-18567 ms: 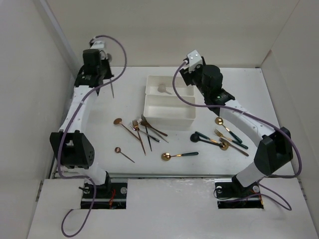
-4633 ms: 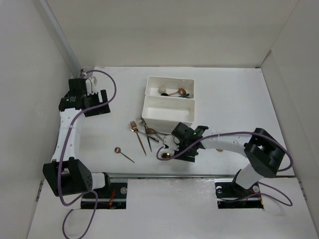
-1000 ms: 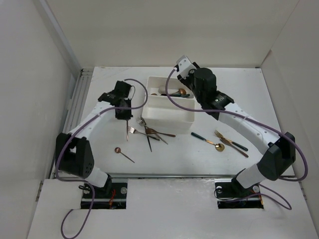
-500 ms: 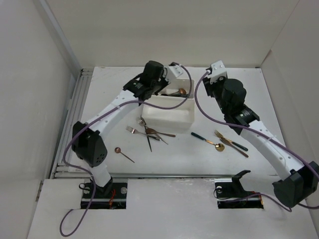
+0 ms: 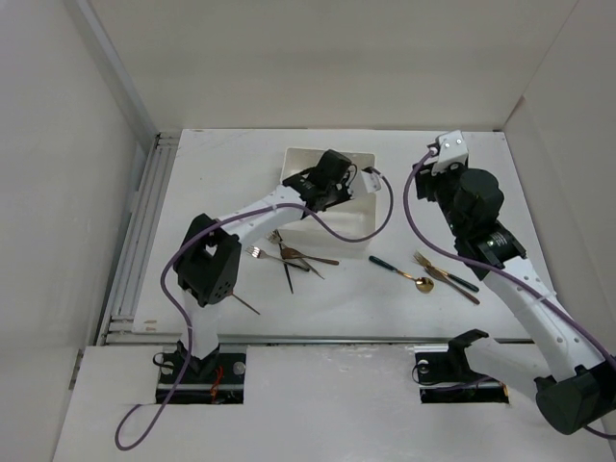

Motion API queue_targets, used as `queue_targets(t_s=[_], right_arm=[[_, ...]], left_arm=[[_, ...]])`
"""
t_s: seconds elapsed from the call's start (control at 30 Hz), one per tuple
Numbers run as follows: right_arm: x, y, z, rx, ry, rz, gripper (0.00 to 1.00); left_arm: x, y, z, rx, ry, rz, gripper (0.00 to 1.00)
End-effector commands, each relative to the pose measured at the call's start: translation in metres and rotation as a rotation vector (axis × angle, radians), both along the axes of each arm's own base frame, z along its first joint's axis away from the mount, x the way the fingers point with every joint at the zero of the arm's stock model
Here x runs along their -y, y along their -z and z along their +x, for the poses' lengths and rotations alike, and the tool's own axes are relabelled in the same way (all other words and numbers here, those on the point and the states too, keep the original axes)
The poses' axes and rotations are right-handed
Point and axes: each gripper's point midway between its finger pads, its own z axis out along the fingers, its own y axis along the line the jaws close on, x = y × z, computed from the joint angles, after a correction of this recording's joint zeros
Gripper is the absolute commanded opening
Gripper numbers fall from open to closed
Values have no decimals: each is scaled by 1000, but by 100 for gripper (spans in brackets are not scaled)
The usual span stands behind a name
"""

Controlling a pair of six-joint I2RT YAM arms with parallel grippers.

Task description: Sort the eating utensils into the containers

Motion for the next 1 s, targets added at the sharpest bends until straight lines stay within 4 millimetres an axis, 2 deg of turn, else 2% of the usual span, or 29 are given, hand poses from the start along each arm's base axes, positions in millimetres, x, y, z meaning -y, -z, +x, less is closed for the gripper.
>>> queue_targets(t_s=[0.0,0.13,0.17,0.27,0.3,0.33,0.37,0.47,0.5,0.53,0.6,0.63,0.67,0.7,0.77,0.8,0.83,0.87,0.9,0.93,0.97], right_arm=[[-3,-5,-4,0,-24,30,62],[-3,-3,-4,-29,-33,20,70],[-3,4,1,-58,-30,24,71],[-20,10,-3,-120,-137,-3,78],[-25,14,-5,-137,-173,-16,84],[-34,13,-9,-140,-227,-21,84],[-35,16,-10,-154,-236,-23,84],[-33,21,-12,-170,-218,-46,84],[-34,19,-15,-164,-223,-71,84],[-36,21,-17,-169,-227,-85,84],[-52,29,-27,-195,-263,-107,82],[-63,36,-31,-220,-295,-120,80],[-75,43,-36,-242,-332,-134,76],[-103,53,-54,-272,-433,-156,73],[-140,69,-70,-310,-553,-183,66],[-167,87,-93,-353,-661,-199,63],[-184,104,-98,-393,-704,-209,60],[-196,114,-108,-431,-742,-202,55],[-209,122,-115,-454,-788,-199,48],[-221,131,-121,-470,-814,-206,44],[-228,153,-123,-531,-824,-226,41]], left_arm=[[4,-19,-6,39,46,-47,7],[-1,-14,-14,16,28,-54,29],[-2,-18,-15,14,16,-71,38],[-2,-28,-14,16,-34,-114,48],[-1,-37,-13,25,-42,-138,54],[0,-51,-12,40,-51,-170,56],[2,-55,-12,40,-60,-186,58],[2,-87,-9,66,-124,-274,60],[-4,-99,-6,73,-157,-299,60],[-3,-121,-7,74,-201,-369,60],[-25,-147,6,77,-297,-457,63],[-36,-167,11,81,-343,-514,64],[-59,-183,19,83,-409,-574,65],[-71,-193,22,55,-482,-659,65],[-102,-208,21,26,-578,-748,65],[-134,-213,30,31,-661,-794,65],[-149,-211,29,-7,-731,-858,65],[-166,-197,27,-43,-785,-866,65],[-197,-203,24,-36,-833,-910,65],[-209,-199,20,-48,-861,-926,65],[-221,-196,17,-50,-881,-940,65]])
